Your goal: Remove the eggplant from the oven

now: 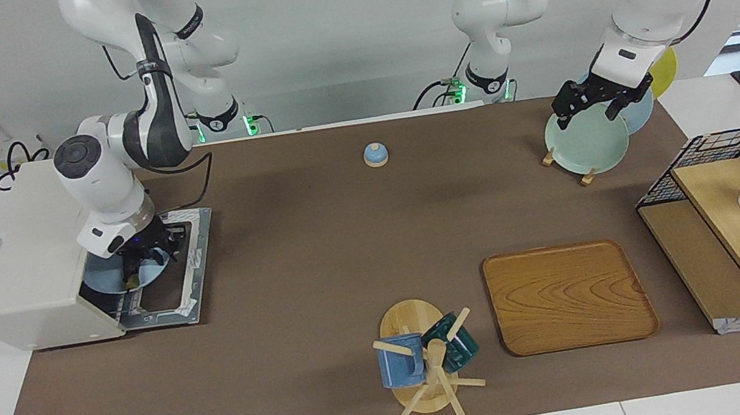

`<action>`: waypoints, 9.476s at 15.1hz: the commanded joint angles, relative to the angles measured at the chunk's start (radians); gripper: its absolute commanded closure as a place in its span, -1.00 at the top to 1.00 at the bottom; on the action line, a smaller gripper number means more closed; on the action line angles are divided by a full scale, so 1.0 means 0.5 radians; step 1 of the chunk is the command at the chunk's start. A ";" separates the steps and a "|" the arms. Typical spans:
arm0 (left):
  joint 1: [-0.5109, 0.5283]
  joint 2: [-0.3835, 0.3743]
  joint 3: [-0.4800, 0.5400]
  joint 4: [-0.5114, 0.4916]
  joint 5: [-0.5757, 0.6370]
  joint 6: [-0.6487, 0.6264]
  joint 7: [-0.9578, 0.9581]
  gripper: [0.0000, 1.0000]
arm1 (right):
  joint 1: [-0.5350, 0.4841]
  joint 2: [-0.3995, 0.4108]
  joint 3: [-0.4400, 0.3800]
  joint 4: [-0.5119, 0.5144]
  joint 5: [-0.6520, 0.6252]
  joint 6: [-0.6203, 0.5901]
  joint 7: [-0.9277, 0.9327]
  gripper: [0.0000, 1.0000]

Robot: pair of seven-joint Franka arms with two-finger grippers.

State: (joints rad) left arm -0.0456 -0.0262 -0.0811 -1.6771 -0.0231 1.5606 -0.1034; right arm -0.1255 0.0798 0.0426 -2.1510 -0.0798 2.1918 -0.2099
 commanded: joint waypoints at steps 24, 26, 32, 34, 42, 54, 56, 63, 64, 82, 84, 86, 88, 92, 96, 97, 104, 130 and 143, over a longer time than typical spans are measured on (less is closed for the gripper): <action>0.162 -0.015 -0.007 -0.005 0.016 0.146 0.001 1.00 | 1.803 0.893 0.044 1.520 -0.393 -0.866 1.797 -1.00; 0.177 -0.015 -0.007 -0.008 0.016 0.186 0.001 1.00 | 1.813 0.896 0.044 1.461 -0.380 -0.810 1.800 -1.00; 0.214 -0.012 -0.007 -0.011 0.016 0.226 -0.011 1.00 | 1.803 0.825 0.053 1.026 -0.335 -0.239 1.816 -1.00; 0.214 -0.012 -0.007 -0.014 0.016 0.229 -0.011 1.00 | 1.813 0.822 0.056 1.010 -0.288 -0.190 1.819 -1.00; 0.208 -0.015 -0.007 -0.027 0.016 0.238 -0.020 1.00 | 1.779 0.822 0.044 1.123 -0.328 -0.235 1.779 -0.21; -0.209 0.019 -0.022 -0.177 -0.003 0.409 -1.077 1.00 | 0.967 0.227 0.034 0.538 -0.359 -0.718 1.294 -1.00; -0.393 0.022 -0.022 -0.299 -0.006 0.553 -1.472 1.00 | 0.865 0.154 0.034 0.281 -0.377 -0.492 1.261 -1.00; -0.838 0.279 -0.022 -0.413 -0.043 1.060 -2.584 1.00 | 0.601 0.113 0.034 -0.011 -0.595 -0.150 1.009 -1.00; -0.890 0.328 -0.022 -0.413 -0.043 1.154 -2.704 1.00 | 0.570 0.120 0.034 -0.018 -0.601 -0.101 0.994 -1.00; -1.259 0.967 -0.007 -0.134 0.028 1.471 -3.551 1.00 | 0.380 0.181 0.034 -0.171 -0.715 0.240 0.963 -1.00; -1.262 0.964 -0.007 -0.168 0.031 1.487 -3.551 1.00 | 0.365 0.181 0.034 -0.171 -0.715 0.240 0.923 -1.00; -1.283 0.960 -0.007 -0.186 0.031 1.487 -3.551 0.95 | 0.365 0.181 0.034 -0.159 -0.800 0.212 0.883 -1.00; -1.283 0.957 -0.007 -0.186 0.031 1.484 -3.551 0.82 | 0.371 0.178 0.034 -0.143 -0.889 0.163 0.868 -1.00; -1.283 0.957 -0.007 -0.186 0.031 1.484 -3.548 0.53 | 0.316 0.160 0.037 0.006 -0.887 -0.011 0.617 -1.00; -1.283 0.957 -0.007 -0.186 0.031 1.487 -3.545 0.48 | 0.285 0.101 0.044 0.117 -0.813 -0.198 0.567 -1.00; -1.283 0.957 -0.007 -0.192 0.031 1.487 -3.545 0.48 | 0.288 0.062 0.044 0.120 -0.782 -0.248 0.534 -1.00; -1.283 0.954 -0.007 -0.198 0.031 1.481 -3.527 0.04 | 0.153 -0.049 0.031 0.200 -0.693 -0.484 0.267 -1.00; -0.108 1.245 -0.007 0.518 -0.061 0.972 -0.232 -1.00 | 0.098 -0.159 0.059 0.937 0.080 -1.230 0.181 1.00; -0.090 1.283 -0.007 0.437 0.000 1.131 -0.112 1.00 | 0.238 -0.212 -0.069 0.940 0.074 -1.205 0.177 1.00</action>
State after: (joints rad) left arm -0.0962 0.6297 -0.0789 -1.4434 -0.0392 2.1288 -0.1709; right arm -0.0433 -0.0189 0.0504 -1.6858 -0.0577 1.5980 -0.1323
